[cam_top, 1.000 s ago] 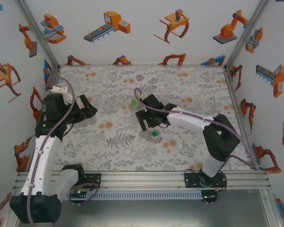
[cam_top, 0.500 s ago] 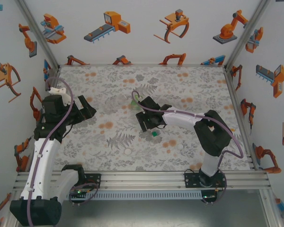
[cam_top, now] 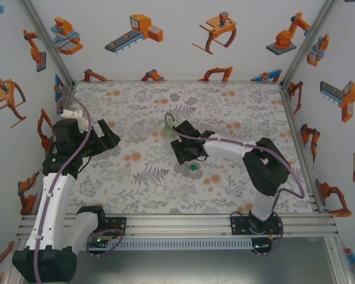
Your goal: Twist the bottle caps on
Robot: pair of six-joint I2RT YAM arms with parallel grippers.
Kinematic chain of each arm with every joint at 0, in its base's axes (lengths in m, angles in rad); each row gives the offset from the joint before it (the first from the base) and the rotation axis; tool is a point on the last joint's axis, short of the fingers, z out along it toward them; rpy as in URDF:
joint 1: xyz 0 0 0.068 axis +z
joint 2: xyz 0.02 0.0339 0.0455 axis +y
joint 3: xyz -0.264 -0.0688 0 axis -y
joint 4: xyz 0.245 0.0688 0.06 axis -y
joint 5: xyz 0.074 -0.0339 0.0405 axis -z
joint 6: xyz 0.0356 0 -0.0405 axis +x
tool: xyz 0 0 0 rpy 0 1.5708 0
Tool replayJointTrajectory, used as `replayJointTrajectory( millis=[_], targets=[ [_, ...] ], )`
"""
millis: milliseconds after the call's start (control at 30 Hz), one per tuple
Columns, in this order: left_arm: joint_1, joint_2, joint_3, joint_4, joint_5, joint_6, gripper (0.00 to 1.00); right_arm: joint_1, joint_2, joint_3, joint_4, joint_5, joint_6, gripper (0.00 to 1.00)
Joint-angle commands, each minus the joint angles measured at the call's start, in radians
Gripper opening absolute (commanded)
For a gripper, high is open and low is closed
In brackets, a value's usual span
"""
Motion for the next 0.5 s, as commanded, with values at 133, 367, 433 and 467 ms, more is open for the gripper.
replayJointTrajectory(
  millis=[133,367,433,467],
  targets=[
    [0.008,0.008,0.029,-0.01,0.064,-0.01,0.97,0.006,-0.12,-0.027,-0.004,0.008,-0.057,0.49],
    [-0.003,0.055,0.093,-0.01,0.18,0.032,0.97,0.006,-0.267,-0.105,-0.025,-0.014,-0.305,0.48],
    [-0.014,0.072,0.116,-0.01,0.231,0.055,0.98,0.006,-0.316,-0.119,-0.045,-0.032,-0.4,0.48],
    [-0.022,0.084,0.13,-0.015,0.251,0.066,0.98,0.007,-0.34,-0.125,-0.058,-0.035,-0.45,0.48]
  ],
)
